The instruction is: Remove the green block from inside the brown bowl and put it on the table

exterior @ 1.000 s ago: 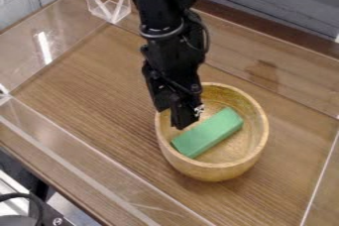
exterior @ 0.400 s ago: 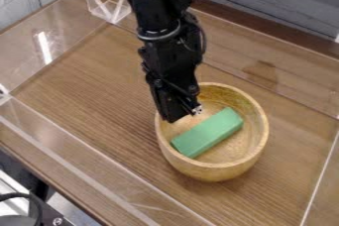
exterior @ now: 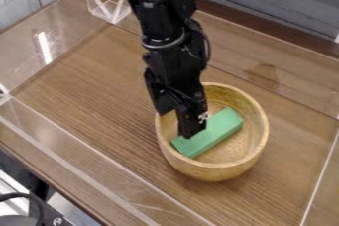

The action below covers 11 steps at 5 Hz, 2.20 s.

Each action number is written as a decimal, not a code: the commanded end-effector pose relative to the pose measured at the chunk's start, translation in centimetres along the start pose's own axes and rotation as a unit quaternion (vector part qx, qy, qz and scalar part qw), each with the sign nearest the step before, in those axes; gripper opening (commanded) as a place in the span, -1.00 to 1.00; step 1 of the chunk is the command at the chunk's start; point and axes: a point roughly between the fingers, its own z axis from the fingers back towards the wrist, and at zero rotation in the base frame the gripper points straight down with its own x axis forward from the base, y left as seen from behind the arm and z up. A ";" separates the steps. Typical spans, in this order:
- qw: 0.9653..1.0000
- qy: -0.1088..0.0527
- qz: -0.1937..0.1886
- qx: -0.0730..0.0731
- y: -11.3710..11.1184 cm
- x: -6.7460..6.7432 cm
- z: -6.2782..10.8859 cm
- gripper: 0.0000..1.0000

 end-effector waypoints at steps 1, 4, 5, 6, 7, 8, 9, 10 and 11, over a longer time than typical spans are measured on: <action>1.000 -0.012 -0.005 0.004 -0.3 0.5 -0.1 1.00; 1.000 -0.005 0.000 0.004 -1.0 0.9 -2.9 1.00; 1.000 -0.003 0.003 0.004 -1.0 1.0 -3.6 1.00; 1.000 -0.002 0.005 0.003 -1.1 1.1 -3.8 -1.00; 1.000 0.002 0.010 0.001 -1.0 1.1 -3.9 1.00; 1.000 0.004 0.014 0.000 -1.0 1.2 -4.0 -1.00; 1.000 0.006 0.018 -0.001 -1.0 1.3 -4.0 -1.00; 1.000 0.007 0.024 -0.003 -1.0 1.3 -4.0 -1.00; 1.000 0.007 0.030 -0.005 -1.0 1.3 -4.0 -1.00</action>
